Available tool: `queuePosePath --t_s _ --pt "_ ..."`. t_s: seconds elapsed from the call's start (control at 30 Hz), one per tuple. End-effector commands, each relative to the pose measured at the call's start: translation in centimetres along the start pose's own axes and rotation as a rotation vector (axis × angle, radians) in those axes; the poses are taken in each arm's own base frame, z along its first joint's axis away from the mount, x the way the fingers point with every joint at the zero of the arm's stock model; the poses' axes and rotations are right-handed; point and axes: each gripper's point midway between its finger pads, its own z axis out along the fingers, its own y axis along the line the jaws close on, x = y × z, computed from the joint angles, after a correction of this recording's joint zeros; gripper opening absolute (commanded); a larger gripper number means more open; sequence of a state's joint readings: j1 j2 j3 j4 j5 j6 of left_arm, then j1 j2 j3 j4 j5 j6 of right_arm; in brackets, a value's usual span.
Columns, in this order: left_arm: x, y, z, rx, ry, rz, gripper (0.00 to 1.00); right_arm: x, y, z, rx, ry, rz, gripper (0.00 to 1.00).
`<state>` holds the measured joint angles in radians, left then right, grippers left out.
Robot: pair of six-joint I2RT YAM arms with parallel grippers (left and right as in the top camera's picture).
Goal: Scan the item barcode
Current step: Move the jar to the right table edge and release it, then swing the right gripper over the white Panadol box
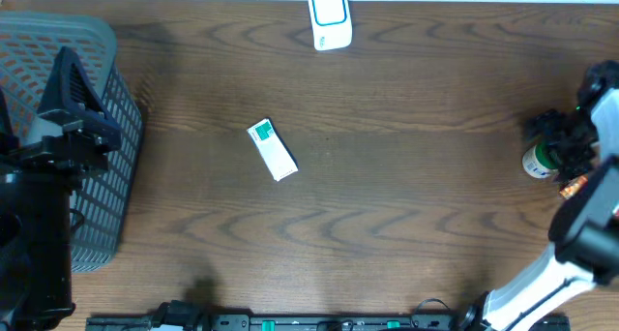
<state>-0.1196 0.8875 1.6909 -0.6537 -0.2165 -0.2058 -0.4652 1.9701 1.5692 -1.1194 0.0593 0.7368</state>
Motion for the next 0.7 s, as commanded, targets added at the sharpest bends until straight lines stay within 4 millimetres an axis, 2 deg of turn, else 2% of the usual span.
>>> queuePosePath --t_s 0.0,0.1,0.13,0.2,0.27,0.37,0.47,0.57,0.67 --pt "-0.2 0.1 -0.1 -0.006 -0.007 0.001 0.83 0.5 1.2 -11.3 -0.219 -0.194 0.097 0.95" --pt "-0.2 0.1 -0.1 -0.006 -0.007 0.001 0.83 3.7 4.7 -16.4 -0.391 -0.273 -0.065 0.99" --pt "-0.2 0.1 -0.1 -0.006 -0.007 0.001 0.83 5.0 5.9 -17.5 -0.426 -0.298 -0.141 0.99" --pt "-0.2 0.1 -0.1 -0.006 -0.007 0.001 0.83 8.9 9.2 -19.0 -0.494 -0.319 -0.333 0.99" --pt "-0.2 0.1 -0.1 -0.006 -0.007 0.001 0.83 14.7 12.9 -19.4 -0.569 -0.291 -0.579 0.99" --pt "-0.2 0.1 -0.1 -0.006 -0.007 0.001 0.83 24.1 17.1 -18.5 -0.660 -0.213 -0.939 0.99" --pt "-0.2 0.1 -0.1 -0.006 -0.007 0.001 0.83 31.1 19.2 -16.4 -0.671 -0.187 -1.207 0.99" --pt "-0.2 0.1 -0.1 -0.006 -0.007 0.001 0.83 37.2 19.9 -12.9 -0.637 -0.126 -1.367 0.99" --pt "-0.2 0.1 -0.1 -0.006 -0.007 0.001 0.83 42.0 19.9 -9.2 -0.588 -0.066 -1.466 0.99"
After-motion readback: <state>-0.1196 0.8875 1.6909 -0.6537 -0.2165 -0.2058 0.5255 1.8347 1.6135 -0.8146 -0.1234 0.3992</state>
